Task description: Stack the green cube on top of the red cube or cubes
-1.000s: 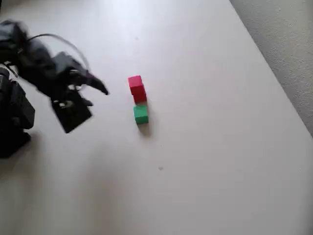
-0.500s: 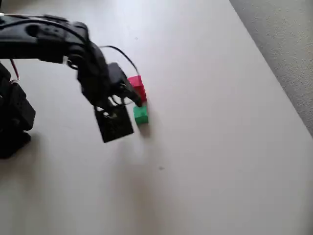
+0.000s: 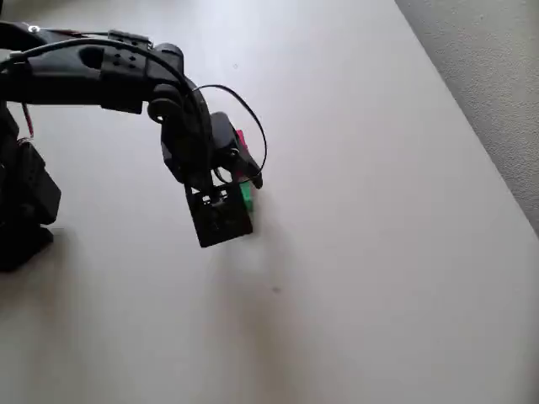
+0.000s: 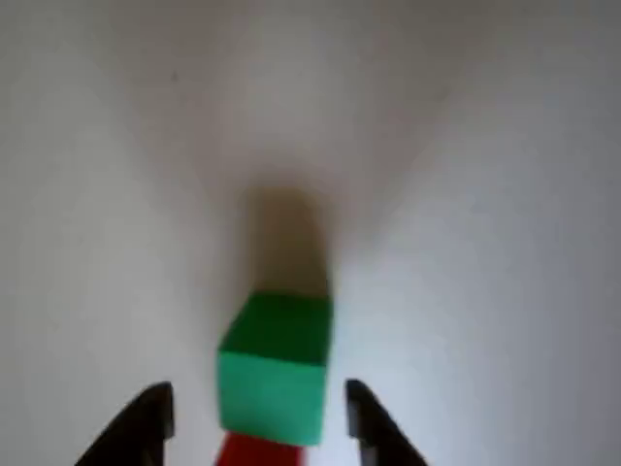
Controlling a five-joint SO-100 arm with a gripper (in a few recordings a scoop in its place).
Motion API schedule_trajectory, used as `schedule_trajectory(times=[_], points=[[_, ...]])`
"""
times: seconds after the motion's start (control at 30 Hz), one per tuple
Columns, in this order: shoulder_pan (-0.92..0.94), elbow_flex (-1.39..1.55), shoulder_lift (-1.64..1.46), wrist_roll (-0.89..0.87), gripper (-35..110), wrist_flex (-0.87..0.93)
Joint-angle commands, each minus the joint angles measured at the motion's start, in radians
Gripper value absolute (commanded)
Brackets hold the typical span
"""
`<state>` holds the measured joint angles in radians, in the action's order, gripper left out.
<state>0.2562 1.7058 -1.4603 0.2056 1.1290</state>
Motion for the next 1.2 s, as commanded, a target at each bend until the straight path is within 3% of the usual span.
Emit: schedule_trajectory(times=[0.0, 0.3, 0.63, 0.83, 1.17], points=[[0.009, -0.071, -0.003, 0.006, 21, 0.005], [0.008, -0.077, 0.057, 0.015, 19, -0.018], [0.009, -0.100, 0.106, 0.015, -2, -0.029], [0.011, -0.170, 0.023, 0.015, -2, 0.077], [-0.031, -0.537, -0.028, -0.052, -2, 0.410]])
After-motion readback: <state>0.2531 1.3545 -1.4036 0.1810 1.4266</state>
